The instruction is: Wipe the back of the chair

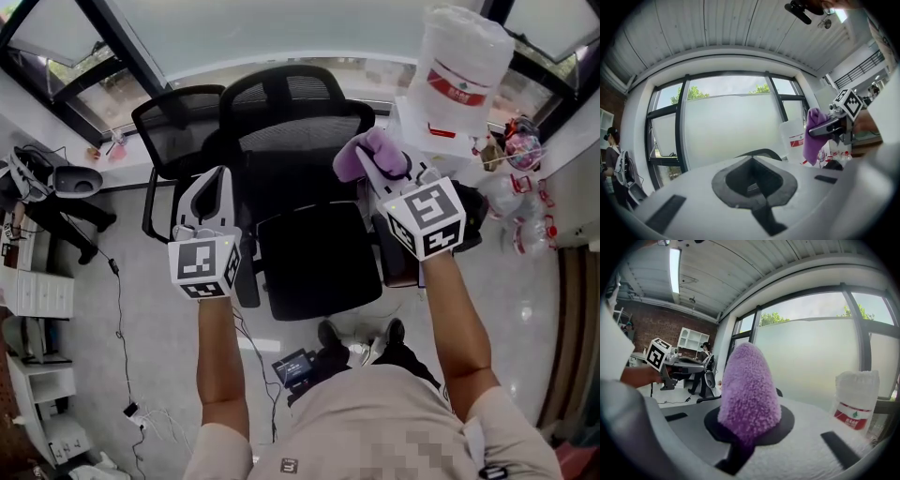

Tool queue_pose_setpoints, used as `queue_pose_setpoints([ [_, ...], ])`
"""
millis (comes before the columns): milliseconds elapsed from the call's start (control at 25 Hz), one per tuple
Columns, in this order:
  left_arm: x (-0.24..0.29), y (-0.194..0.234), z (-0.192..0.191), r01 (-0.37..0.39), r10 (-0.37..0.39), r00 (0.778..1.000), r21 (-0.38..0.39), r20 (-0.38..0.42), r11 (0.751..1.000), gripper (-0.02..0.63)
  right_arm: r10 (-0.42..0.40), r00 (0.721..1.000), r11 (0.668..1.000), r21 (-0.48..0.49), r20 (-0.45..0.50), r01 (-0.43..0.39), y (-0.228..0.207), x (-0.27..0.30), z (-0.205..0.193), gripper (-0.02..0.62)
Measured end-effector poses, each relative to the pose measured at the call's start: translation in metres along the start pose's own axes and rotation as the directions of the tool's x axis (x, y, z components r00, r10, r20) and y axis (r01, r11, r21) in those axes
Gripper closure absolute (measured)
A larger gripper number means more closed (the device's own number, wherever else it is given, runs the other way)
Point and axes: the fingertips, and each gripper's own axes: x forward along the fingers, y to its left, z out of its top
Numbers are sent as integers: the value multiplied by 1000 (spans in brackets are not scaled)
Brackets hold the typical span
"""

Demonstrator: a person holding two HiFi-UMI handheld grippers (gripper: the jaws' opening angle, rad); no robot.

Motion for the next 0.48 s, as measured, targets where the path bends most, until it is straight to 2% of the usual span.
queue_pose_setpoints([
  [240, 18, 15, -54, -23, 23, 997, 1, -76, 1000, 600, 47, 999, 999, 23, -12, -47, 9, 63, -27, 574],
  [480, 40, 32, -101, -34, 34, 993, 2, -112, 999, 600, 86, 995, 996, 21, -51, -85, 28, 135, -64, 574],
])
